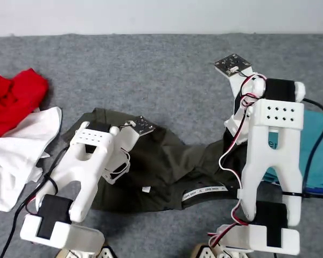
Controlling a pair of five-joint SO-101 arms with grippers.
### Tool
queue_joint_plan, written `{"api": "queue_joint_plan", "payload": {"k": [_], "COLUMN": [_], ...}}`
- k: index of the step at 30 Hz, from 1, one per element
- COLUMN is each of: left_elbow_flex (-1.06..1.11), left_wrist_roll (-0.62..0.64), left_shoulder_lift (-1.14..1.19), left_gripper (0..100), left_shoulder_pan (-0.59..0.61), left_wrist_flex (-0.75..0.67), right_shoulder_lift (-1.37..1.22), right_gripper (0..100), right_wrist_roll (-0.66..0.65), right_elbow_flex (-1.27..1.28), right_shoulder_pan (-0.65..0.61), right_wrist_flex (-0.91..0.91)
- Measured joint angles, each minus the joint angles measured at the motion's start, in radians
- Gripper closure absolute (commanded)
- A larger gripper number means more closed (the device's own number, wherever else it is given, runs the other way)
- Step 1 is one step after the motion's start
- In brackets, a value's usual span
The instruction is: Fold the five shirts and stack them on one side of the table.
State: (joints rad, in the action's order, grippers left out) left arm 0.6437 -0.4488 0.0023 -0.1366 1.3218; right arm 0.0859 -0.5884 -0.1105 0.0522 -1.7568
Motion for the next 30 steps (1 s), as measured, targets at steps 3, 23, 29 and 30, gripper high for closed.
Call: {"api": "queue_joint_plan", "payload": {"k": [3,23,29,30], "left_elbow_flex": [0.032,-0.008,-0.275,-0.330], "left_wrist_roll": [0.000,0.041,0.124,0.127], "left_shoulder_lift": [0.000,-0.029,-0.258,-0.295], "left_gripper": [88,99,99,99], "left_shoulder_pan": [0.000,0.008,0.110,0.132], "left_wrist_flex": [-0.031,0.020,0.181,0.199], "right_shoulder_lift": [0.000,0.110,0.276,0.308], "right_gripper": [98.8,98.8,98.8,98.8], "right_wrist_roll": [0.000,-0.003,-0.069,-0.081], "right_elbow_flex": [0.000,0.000,0.000,0.000], "right_shoulder_pan": [0.000,0.000,0.005,0.011], "right_wrist_flex": [0.000,0.000,0.008,0.011]}}
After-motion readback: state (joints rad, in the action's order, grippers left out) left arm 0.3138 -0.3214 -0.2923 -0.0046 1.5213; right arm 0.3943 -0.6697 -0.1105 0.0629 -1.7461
